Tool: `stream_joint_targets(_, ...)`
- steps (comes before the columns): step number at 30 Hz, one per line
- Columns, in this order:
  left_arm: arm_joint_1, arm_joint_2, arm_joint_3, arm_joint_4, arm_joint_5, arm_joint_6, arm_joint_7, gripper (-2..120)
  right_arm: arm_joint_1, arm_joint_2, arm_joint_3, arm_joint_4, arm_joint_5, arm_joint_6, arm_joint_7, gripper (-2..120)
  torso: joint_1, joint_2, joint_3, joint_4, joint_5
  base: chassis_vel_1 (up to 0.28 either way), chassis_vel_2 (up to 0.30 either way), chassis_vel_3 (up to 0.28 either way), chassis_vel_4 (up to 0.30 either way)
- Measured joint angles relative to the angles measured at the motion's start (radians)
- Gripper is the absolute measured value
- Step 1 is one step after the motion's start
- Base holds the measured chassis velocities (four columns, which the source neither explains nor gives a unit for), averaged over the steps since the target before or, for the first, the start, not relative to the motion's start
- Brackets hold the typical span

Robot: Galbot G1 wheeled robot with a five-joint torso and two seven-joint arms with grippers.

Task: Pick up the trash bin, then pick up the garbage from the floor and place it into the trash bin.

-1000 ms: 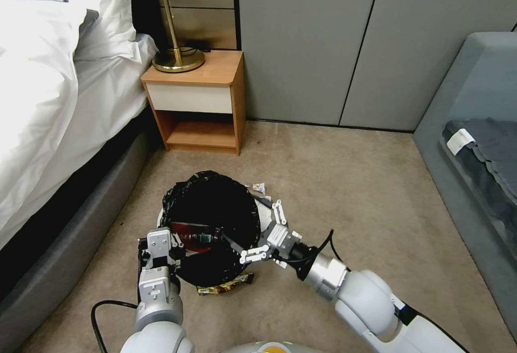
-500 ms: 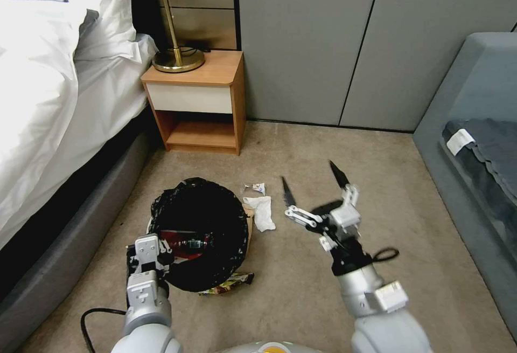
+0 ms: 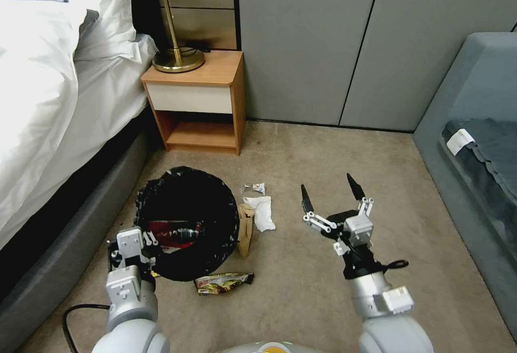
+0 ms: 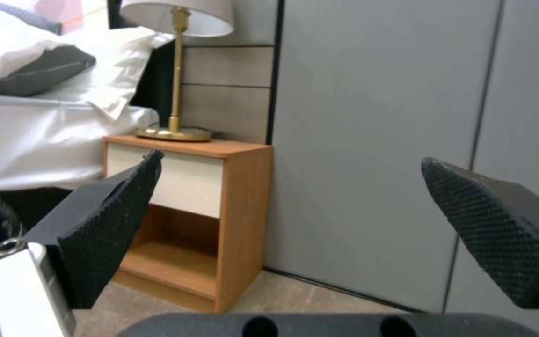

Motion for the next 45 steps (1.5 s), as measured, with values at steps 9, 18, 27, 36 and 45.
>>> stream_joint_targets(9, -0.022, -0.003, -0.009, -0.004, -0.009, 0.014, 0.0, 1, 0.18, -0.171, -0.099, -0.184, 0.005, -0.077, -0.246, 100, 0.0, 0.0, 0.0, 0.0002, 0.0, 0.0, 0.0, 0.0, 0.0)
stream_joint_targets(18, -0.081, -0.026, -0.005, 0.026, -0.015, 0.023, 0.0, 1, 0.583, -0.291, -0.559, -0.518, 0.016, -0.145, -0.384, 100, 0.0, 0.0, 0.0, 0.0005, 0.0, 0.0, 0.0, 0.0, 0.0)
stream_joint_targets(27, -0.12, -0.03, -0.021, 0.032, -0.026, 0.042, 0.003, 1, 0.845, -0.225, -0.946, -0.803, 0.11, -0.128, -0.413, 100, 0.0, 0.0, 0.0, 0.0, -0.0003, 0.0, 0.0, 0.0, 0.0)
stream_joint_targets(36, -0.119, -0.059, 0.0, 0.064, 0.004, 0.024, 0.007, 1, 0.918, -0.072, -1.085, -0.996, 0.128, -0.08, -0.413, 100, 0.0, 0.0, 0.0, 0.0001, -0.0002, 0.0, 0.0, 0.0, 0.0)
stream_joint_targets(45, -0.114, -0.06, 0.012, 0.067, 0.016, 0.023, 0.009, 1, 0.875, -0.004, -1.019, -1.119, 0.094, -0.02, -0.432, 100, 0.0, 0.0, 0.0, -0.0001, -0.0002, 0.0, 0.0, 0.0, 0.0)
